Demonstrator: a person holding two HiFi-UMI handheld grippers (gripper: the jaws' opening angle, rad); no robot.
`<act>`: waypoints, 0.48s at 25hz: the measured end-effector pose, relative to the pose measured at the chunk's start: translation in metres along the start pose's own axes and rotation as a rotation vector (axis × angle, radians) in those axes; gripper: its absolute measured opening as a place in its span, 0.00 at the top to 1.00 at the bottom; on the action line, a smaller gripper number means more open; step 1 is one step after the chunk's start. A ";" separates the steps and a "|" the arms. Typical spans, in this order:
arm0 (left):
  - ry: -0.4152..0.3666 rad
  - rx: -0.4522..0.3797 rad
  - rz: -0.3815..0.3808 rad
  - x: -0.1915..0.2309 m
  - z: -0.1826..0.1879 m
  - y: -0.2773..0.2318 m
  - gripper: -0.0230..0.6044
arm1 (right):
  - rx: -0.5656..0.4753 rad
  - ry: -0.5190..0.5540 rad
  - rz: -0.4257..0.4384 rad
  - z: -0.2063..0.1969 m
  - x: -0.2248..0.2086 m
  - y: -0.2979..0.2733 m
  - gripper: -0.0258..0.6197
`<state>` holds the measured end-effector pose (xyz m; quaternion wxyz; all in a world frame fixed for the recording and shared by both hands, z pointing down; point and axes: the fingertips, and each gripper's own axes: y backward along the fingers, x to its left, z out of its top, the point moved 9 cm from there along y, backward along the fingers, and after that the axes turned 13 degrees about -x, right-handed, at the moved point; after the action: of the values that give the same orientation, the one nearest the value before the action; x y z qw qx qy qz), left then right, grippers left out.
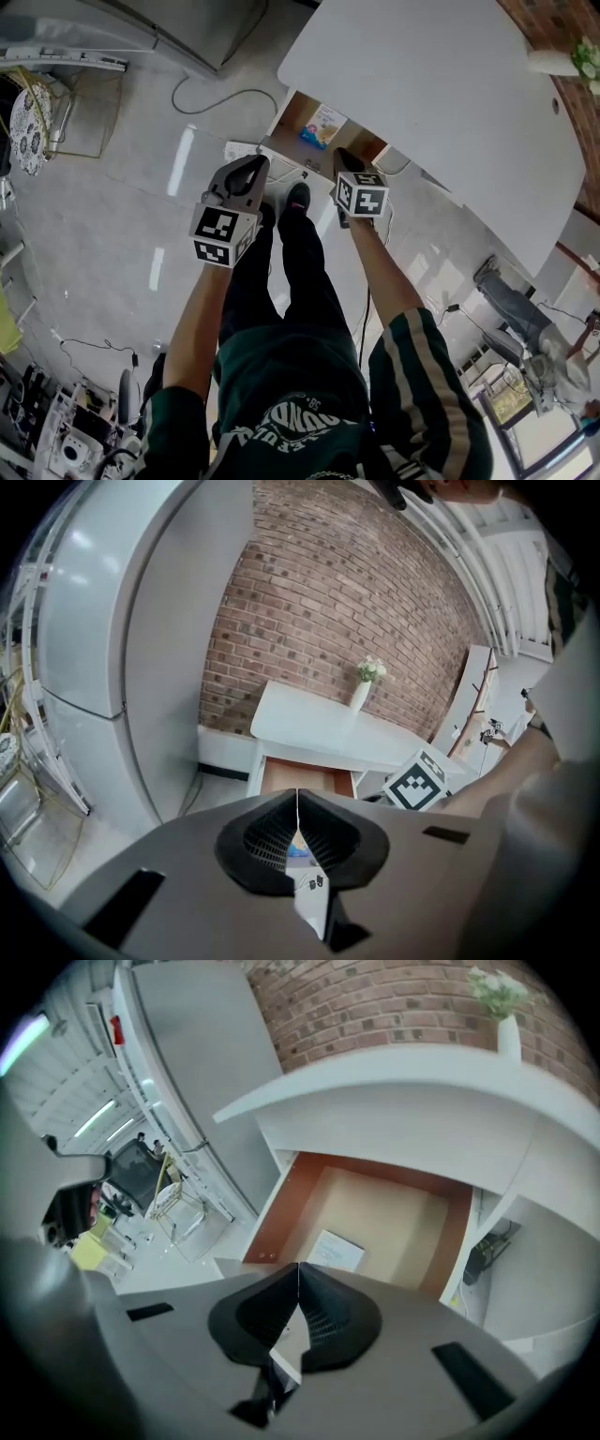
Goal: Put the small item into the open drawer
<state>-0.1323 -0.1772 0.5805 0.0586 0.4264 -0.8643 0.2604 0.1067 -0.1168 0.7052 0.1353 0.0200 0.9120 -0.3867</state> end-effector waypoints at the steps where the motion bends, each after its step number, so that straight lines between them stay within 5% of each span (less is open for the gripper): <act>1: -0.004 -0.008 0.002 -0.001 0.005 0.002 0.93 | -0.010 0.021 0.023 0.004 0.005 0.006 0.92; 12: -0.077 -0.127 0.003 -0.025 0.079 0.016 0.93 | -0.183 0.118 0.173 0.079 0.045 0.076 0.92</act>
<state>-0.1199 -0.1908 0.4984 0.0518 0.4302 -0.8813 0.1885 0.0924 -0.1225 0.5876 0.1155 0.1087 0.9448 -0.2868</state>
